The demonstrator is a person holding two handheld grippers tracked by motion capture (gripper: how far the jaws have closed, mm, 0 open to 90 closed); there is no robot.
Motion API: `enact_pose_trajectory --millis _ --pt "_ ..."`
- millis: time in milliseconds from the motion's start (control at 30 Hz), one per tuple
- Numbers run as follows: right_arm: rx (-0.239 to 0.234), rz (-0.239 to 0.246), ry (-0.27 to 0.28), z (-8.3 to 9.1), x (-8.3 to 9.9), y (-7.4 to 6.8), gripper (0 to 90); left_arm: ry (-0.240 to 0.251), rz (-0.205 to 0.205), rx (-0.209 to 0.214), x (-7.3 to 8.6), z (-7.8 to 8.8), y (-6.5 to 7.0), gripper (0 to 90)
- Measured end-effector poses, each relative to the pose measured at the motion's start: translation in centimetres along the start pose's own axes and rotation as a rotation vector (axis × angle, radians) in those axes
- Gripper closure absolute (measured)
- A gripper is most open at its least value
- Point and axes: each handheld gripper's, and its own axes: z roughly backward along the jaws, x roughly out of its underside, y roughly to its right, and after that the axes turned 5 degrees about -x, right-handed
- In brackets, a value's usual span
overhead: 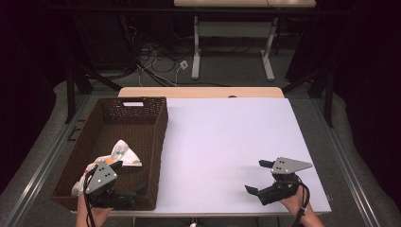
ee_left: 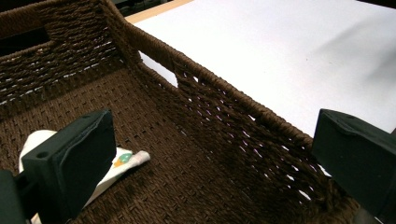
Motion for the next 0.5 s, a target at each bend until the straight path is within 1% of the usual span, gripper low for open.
enact_pose_trajectory --millis 33,67,100,167,200,233,300,367,433,500 --pt "-0.005 -0.005 0.006 0.00 -0.01 -0.06 0.0 -0.001 -0.005 -0.004 -0.03 0.02 0.00 0.0" --pt "-0.004 -0.003 0.006 0.00 -0.02 -0.07 0.0 0.001 0.000 -0.003 -0.03 0.02 0.04 0.0" --pt "-0.004 -0.001 0.004 0.00 -0.03 -0.09 0.0 -0.003 -0.007 -0.004 -0.04 0.01 0.01 0.0" --pt "-0.004 -0.001 0.004 0.00 -0.03 -0.11 0.0 -0.005 -0.003 0.002 -0.04 -0.01 0.02 0.0" --pt "-0.001 0.004 0.005 -0.02 -0.01 -0.08 0.0 -0.005 -0.008 -0.001 -0.06 -0.01 0.00 0.0" --pt "0.001 0.000 0.000 0.00 -0.02 -0.13 0.0 -0.009 -0.009 0.003 -0.06 -0.01 0.00 0.0" --pt "-0.002 -0.002 0.001 -0.04 -0.06 -0.23 0.0 -0.010 -0.012 -0.001 -0.08 0.03 -0.02 0.0" --pt "-0.007 -0.002 0.002 -0.05 -0.07 -0.26 0.0 -0.011 -0.012 0.000 -0.08 0.04 -0.02 0.0" --pt "-0.009 0.010 -0.001 -0.02 -0.11 -0.37 0.0 -0.013 -0.013 -0.005 -0.12 0.08 0.02 0.0" --pt "-0.004 0.013 -0.003 0.01 -0.14 -0.38 0.0 -0.011 -0.004 -0.002 -0.19 0.14 0.02 0.0"
